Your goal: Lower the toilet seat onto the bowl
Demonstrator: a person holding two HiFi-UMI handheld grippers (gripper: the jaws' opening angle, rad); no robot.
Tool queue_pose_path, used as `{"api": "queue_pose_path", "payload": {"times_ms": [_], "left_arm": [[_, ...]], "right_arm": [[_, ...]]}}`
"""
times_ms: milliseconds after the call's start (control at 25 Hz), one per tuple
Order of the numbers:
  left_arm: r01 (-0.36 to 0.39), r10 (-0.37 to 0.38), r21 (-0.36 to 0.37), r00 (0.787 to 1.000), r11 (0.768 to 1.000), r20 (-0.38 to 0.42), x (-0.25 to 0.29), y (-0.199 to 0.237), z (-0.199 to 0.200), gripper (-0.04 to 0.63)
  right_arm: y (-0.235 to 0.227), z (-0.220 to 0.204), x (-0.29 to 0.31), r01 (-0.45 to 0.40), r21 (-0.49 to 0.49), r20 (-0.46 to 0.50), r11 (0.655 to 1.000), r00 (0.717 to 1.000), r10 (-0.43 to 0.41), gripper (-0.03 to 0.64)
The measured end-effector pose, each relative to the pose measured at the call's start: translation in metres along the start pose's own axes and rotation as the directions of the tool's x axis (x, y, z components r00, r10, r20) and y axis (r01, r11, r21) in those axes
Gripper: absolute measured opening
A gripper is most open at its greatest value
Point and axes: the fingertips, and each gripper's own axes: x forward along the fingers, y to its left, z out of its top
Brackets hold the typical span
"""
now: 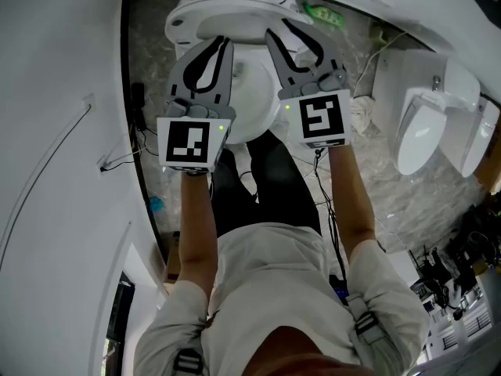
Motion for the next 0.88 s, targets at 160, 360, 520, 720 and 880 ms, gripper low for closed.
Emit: {"api": "queue_pose_path", "payload": {"times_ms": [160, 360, 520, 720, 880], "left_arm": [[0.005, -0.005, -0.004, 1.000, 1.000, -0.001, 0.006, 0.003, -0.002, 0.026], [-0.010, 0.009, -0.035, 1.000, 0.999, -0.011, 0.006, 0.009, -0.009, 0.026], [-0.005, 0.004, -0.043, 1.000, 0.999, -0.014, 0.005, 0.013, -0.011, 0.026], [-0.027, 0.026, -0.059, 0.999, 0.998, -0.024, -0.002, 0.023, -0.017, 0.026], [-0.033, 0.031, -0.068, 0.999, 0.997, -0.026, -0.008, 0.027, -0.020, 0.026]], "right_arm": [[-0.005, -0.005, 0.016, -0.014, -0.009, -0.015, 1.000, 1.000, 0.014, 0.144], [-0.008, -0.007, 0.032, -0.024, -0.012, -0.023, 1.000, 0.999, 0.024, 0.170], [-0.010, -0.009, 0.045, -0.031, -0.017, -0.028, 0.999, 0.999, 0.030, 0.183], [-0.008, -0.011, 0.055, -0.035, 0.013, -0.026, 0.999, 0.999, 0.036, 0.186], [-0.006, -0.014, 0.061, -0.030, 0.058, -0.020, 0.998, 0.999, 0.031, 0.186]]}}
